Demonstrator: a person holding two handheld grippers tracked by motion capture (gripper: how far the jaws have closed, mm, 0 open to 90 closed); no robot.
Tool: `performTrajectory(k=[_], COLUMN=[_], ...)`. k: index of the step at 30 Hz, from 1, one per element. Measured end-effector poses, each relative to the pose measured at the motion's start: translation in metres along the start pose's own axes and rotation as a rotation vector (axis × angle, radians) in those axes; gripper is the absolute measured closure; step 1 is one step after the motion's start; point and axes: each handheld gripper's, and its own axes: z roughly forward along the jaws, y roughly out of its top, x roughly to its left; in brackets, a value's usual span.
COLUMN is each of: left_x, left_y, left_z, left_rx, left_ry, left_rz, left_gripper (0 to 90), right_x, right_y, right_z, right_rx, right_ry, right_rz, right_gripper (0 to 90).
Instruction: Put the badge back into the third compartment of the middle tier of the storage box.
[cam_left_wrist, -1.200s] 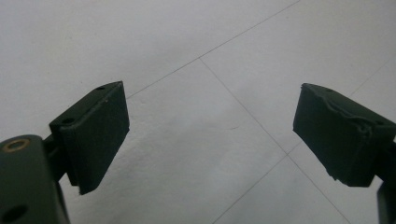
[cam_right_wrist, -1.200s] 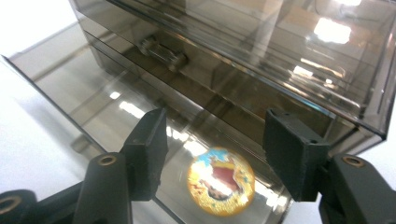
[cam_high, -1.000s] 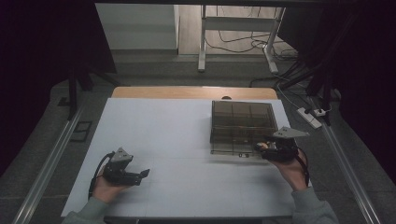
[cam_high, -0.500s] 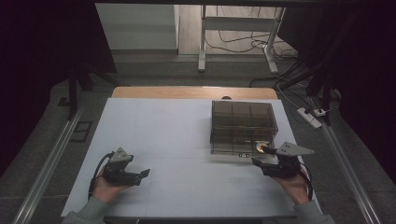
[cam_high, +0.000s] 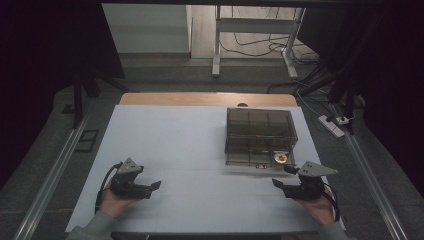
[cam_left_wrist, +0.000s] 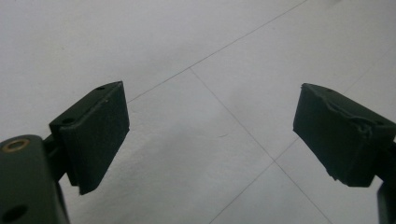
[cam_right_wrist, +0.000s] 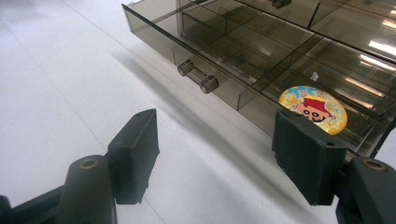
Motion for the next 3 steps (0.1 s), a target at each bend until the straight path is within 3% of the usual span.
performTrajectory(k=[3], left_x=[-0.0001], left_y=[0.0002], left_z=[-0.0002], left_rx=[-0.002], left_ry=[0.001], left_rz=[0.0], left_gripper=[11.0], right_x=[0.0], right_y=[-0.0002], right_z=[0.0004], right_rx=[0.001], right_ry=[0.004], right_rz=[-0.004], right_gripper=[31.1])
